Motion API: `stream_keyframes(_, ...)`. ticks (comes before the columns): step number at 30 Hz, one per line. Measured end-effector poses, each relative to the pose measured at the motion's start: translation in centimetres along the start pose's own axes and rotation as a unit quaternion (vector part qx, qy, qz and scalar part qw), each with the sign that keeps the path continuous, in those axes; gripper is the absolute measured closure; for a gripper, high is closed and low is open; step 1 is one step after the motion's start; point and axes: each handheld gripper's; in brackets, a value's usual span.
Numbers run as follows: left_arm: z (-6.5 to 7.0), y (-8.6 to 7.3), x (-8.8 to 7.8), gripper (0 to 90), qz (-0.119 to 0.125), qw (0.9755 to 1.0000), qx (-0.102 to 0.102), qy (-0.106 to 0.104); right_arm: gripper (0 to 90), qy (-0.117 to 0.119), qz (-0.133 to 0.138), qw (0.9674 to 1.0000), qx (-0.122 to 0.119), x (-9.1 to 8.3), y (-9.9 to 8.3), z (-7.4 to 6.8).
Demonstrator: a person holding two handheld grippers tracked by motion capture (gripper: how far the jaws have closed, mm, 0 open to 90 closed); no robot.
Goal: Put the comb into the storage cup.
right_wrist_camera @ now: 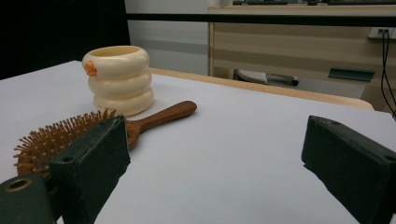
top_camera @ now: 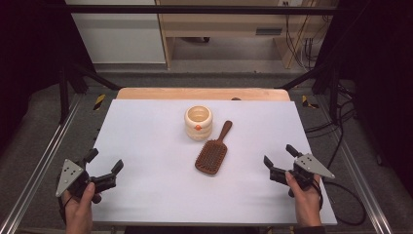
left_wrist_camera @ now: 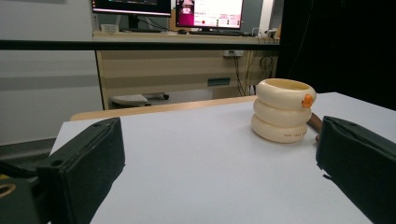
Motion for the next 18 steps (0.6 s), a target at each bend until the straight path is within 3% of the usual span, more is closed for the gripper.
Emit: stream_keyframes(18,-0.01,-0.10,0.19,1.4,-0.010,0.9999,-0.003,0.003,6.9,-0.001,-0.019,0.9998,-0.004,0.44,0.03,-0.77)
Point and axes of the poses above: each handheld gripper's, and its own axes: x roughly forward along the jaws, y roughly out of its top, z roughly to its right, and after that the axes turned 6 degrees about -y, right-handed
